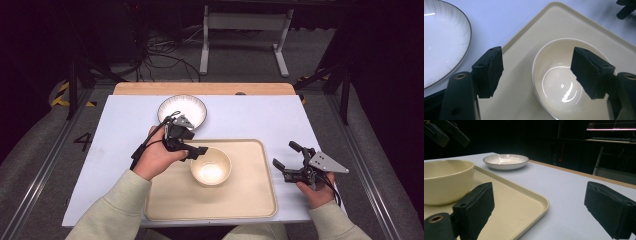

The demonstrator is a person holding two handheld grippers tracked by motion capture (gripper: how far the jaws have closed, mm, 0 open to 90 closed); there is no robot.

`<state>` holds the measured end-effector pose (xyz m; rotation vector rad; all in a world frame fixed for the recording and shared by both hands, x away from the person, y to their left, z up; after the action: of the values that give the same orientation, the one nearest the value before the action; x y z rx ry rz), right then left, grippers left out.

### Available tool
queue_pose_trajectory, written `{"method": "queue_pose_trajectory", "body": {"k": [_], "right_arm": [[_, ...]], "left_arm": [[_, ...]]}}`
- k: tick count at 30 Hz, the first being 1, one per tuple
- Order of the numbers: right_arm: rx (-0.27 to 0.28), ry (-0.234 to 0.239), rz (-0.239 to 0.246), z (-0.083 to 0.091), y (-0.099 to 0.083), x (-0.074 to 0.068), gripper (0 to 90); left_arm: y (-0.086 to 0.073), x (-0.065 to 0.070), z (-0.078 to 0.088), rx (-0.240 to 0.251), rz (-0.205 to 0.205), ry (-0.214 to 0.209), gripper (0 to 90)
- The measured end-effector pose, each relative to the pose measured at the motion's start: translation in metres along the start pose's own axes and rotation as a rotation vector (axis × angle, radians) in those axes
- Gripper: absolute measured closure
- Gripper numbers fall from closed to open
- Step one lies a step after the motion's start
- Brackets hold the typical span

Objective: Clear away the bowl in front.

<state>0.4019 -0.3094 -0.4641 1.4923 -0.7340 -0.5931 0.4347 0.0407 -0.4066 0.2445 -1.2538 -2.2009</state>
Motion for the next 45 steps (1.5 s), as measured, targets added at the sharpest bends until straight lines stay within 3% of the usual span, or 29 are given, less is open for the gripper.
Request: {"method": "queue_pose_trajectory", "body": {"k": [9,21,36,45], "right_arm": [[-0.021,0.016,0.000,-0.002,-0.001,0.000,6.8],[-0.031,0.026,-0.013,-0.003,-0.001,0.001,6.8],[-0.024,0.036,0.000,-0.002,-0.001,-0.001,5.2],[-0.018,0.036,0.000,-0.001,-0.001,-0.001,4.9]], "left_arm": [[-0.005,0.001,0.032,0.098,-0.050,0.026,21.9],[-0.021,-0.001,0.064,0.184,-0.118,0.059,19.9],[-0.039,-0.008,0.091,0.275,-0.150,0.059,18.0],[-0.052,-0.014,0.101,0.332,-0.139,0.058,16.2]]}}
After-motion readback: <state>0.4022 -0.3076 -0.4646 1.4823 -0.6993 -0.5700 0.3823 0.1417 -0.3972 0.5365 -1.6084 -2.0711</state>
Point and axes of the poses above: each handheld gripper's, and its own axes: z roughly backward along the jaws, y roughly out of its top, x roughly to its right, the point moved 6 cm from there along -z, roughly forward along the jaws, and after that the axes turned 10 degrees about x, right-handed, at the moved point
